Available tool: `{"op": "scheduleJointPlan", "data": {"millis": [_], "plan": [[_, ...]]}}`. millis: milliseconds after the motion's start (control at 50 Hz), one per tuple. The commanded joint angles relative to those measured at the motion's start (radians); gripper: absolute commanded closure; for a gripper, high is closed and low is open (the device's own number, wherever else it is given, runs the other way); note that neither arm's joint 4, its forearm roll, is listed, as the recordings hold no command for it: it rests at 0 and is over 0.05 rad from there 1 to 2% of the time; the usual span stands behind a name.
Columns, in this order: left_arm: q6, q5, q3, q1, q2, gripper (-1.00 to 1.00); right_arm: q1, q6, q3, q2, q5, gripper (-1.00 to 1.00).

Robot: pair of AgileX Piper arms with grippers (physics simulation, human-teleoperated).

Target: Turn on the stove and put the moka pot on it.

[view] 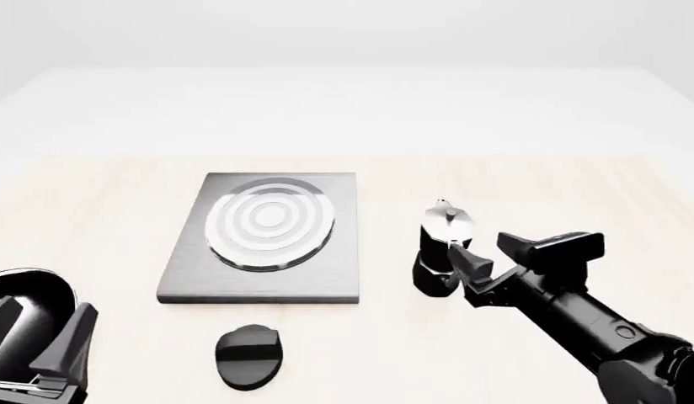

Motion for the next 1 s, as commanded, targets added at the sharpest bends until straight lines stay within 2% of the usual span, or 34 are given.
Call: {"op": "scheduleJointPlan", "data": {"millis": [20, 360, 640, 840, 860, 1000], "plan": [[0.000, -0.001, 0.001, -0.005, 0.000, -1.00, 0.009, 0.021, -0.007, 0.124, -0.091, -1.00], [0.011, -0.004, 0.001, -0.021, 0.000, -1.00, 0.030, 0.037, -0.026, 0.236, -0.149, -1.00], [0.003, 0.007, 0.001, -0.020, 0.000, -1.00, 0.037, 0.073, 0.000, 0.310, -0.227, -1.00], [0.004, 0.012, 0.001, -0.026, 0.000, -1.00, 0.027, 0.080, 0.005, 0.305, -0.227, -1.00], [0.004, 0.013, 0.001, -0.025, 0.000, -1.00, 0.022, 0.080, 0.007, 0.301, -0.226, 1.00], [0.003, 0.017, 0.001, -0.020, 0.000, -1.00, 0.024, 0.034, 0.016, 0.270, -0.230, 1.00]]}}
